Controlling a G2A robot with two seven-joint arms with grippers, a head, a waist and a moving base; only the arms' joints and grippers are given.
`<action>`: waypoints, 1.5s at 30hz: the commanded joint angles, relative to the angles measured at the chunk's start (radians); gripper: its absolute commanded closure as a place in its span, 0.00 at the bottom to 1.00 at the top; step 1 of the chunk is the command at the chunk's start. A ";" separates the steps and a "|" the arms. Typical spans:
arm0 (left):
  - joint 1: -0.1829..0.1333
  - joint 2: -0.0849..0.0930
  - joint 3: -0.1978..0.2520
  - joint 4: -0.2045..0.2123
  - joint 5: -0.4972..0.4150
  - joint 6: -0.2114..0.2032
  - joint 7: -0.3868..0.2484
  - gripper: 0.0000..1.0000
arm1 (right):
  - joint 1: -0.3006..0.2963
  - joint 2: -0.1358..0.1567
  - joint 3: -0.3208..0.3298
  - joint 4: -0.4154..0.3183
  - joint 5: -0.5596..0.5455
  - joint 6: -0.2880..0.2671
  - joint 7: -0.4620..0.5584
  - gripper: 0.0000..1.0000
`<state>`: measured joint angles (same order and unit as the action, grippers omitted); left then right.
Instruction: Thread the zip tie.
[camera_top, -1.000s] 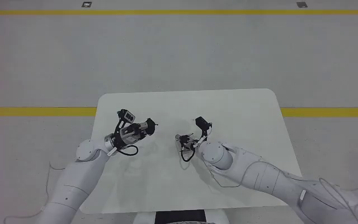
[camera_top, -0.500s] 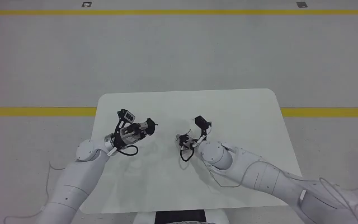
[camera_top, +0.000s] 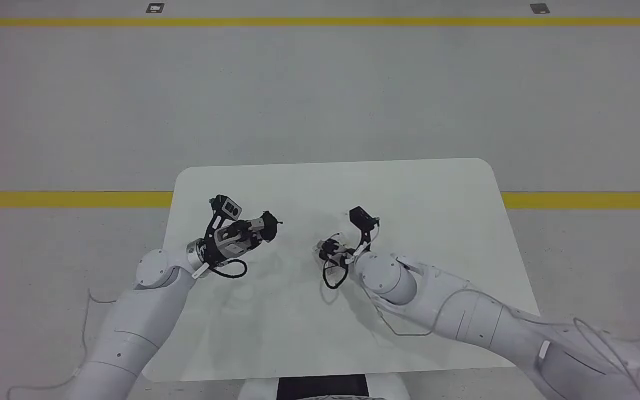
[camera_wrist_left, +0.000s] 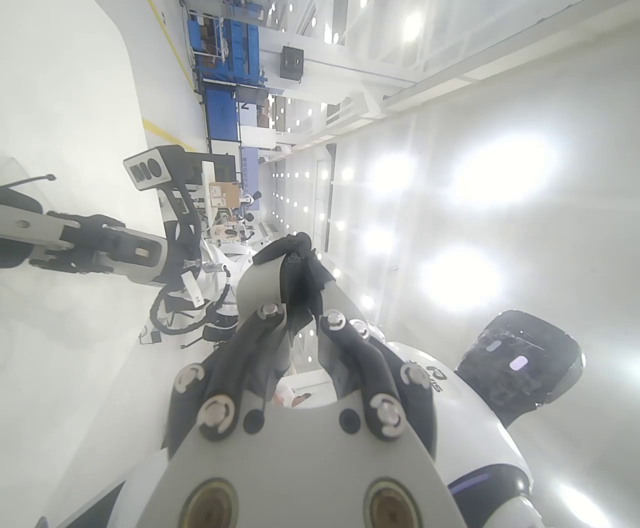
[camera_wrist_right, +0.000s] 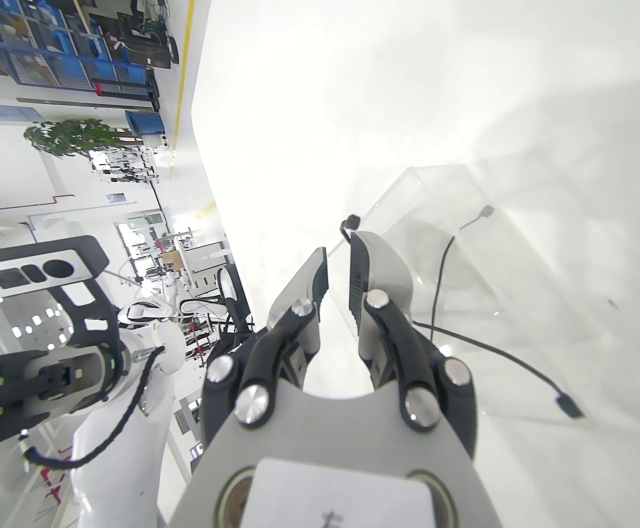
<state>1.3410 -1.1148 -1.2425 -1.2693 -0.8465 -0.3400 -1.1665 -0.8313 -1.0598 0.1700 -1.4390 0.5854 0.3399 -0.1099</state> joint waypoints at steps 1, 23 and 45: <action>0.000 0.000 0.000 0.000 0.000 0.000 0.000 1.00 | -0.001 0.001 0.000 -0.001 0.000 0.000 -0.001 0.96; 0.000 0.000 0.000 0.000 0.000 0.000 0.000 1.00 | -0.006 0.027 0.000 -0.045 -0.006 0.000 -0.026 1.00; 0.000 0.000 0.000 0.000 0.000 0.000 0.000 1.00 | -0.011 0.059 0.000 -0.116 -0.003 0.000 0.018 0.00</action>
<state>1.3410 -1.1148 -1.2425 -1.2693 -0.8465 -0.3400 -1.1665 -0.8427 -1.0006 0.1700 -1.5556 0.5816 0.3400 -0.0903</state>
